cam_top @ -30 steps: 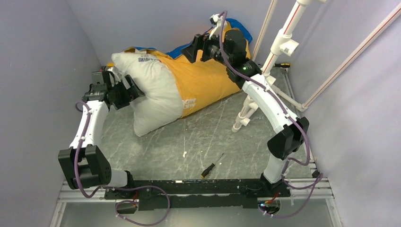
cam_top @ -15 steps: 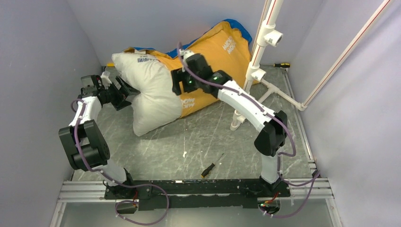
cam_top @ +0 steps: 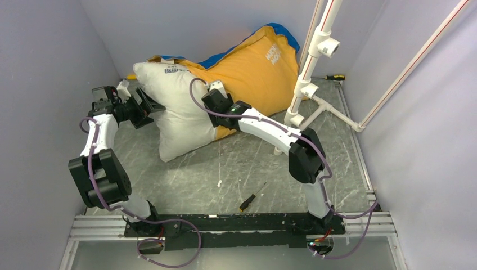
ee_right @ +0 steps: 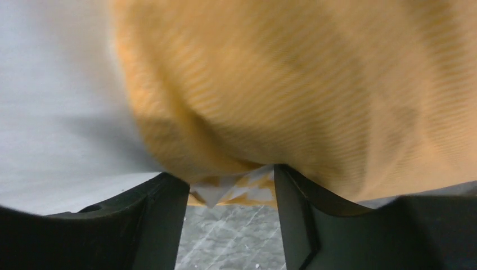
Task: Put the pillow into the pillowcase
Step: Stuff the pillow into the pillowcase.
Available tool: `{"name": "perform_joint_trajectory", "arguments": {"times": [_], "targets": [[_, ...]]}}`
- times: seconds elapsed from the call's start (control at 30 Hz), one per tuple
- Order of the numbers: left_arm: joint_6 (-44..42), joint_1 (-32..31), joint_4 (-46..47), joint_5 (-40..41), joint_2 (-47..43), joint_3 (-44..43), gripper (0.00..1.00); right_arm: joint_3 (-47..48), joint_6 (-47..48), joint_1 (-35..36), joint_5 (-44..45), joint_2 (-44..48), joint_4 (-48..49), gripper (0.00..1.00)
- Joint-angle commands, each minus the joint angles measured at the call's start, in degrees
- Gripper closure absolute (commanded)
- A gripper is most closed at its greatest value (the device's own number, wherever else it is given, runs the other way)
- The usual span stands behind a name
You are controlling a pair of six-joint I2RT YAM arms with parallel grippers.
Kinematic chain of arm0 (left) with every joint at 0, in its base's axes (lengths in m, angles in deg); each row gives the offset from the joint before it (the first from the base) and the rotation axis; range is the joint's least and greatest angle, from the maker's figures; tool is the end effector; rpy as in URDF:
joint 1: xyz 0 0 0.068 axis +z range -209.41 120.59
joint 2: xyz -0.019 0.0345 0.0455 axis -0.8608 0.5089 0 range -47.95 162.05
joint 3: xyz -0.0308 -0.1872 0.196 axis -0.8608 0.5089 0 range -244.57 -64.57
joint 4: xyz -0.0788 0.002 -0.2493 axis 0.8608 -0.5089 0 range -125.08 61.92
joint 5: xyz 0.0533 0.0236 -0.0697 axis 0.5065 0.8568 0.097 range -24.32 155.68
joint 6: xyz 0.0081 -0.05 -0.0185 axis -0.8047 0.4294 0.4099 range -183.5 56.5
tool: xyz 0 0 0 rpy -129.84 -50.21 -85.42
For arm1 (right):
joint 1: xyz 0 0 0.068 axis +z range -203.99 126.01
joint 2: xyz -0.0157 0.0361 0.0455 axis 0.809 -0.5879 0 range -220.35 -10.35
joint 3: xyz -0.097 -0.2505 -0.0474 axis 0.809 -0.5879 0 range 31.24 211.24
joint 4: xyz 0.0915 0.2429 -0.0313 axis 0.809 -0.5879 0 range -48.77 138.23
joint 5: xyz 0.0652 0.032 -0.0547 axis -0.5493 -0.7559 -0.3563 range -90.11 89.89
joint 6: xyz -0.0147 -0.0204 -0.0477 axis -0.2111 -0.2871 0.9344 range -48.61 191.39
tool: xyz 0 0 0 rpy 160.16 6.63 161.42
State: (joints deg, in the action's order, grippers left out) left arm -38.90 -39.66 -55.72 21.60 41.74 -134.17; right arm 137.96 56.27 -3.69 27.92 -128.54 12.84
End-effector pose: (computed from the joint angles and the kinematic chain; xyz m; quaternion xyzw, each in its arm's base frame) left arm 0.3247 0.0904 0.2760 -0.2010 0.8517 -0.3638 0.3191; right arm 0.3124 0.3500 0.2793 -0.1878 0.8870 0.0032 0.4218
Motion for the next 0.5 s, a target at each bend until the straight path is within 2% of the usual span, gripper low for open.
{"name": "perform_joint_trajectory", "arguments": {"times": [0.0,0.1,0.17,0.2,0.37,0.47], "targets": [[-1.1,0.4,1.1,0.8,-4.3,0.8,0.01,-2.5,-0.2,-4.4,5.0,4.5,4.8,0.48],[-1.5,0.6,1.5,1.0,-4.2,1.3,0.01,-3.2,0.6,-5.2,-1.2,6.2,6.6,0.65],[-1.6,0.8,2.5,-0.5,-3.1,1.2,0.01,-3.3,1.3,-5.3,-7.7,7.4,7.3,0.93],[-1.4,0.9,3.6,-1.9,-2.3,1.3,0.01,-3.7,1.1,-5.4,-11.2,8.5,8.0,1.0],[2.3,0.6,14.0,-11.6,3.4,3.4,0.02,-5.8,-0.5,-6.4,-27.9,13.1,12.3,1.0],[4.8,-2.6,20.8,-16.8,4.7,3.5,0.08,-3.2,-2.6,-7.7,-41.8,14.0,14.4,1.0]]}}
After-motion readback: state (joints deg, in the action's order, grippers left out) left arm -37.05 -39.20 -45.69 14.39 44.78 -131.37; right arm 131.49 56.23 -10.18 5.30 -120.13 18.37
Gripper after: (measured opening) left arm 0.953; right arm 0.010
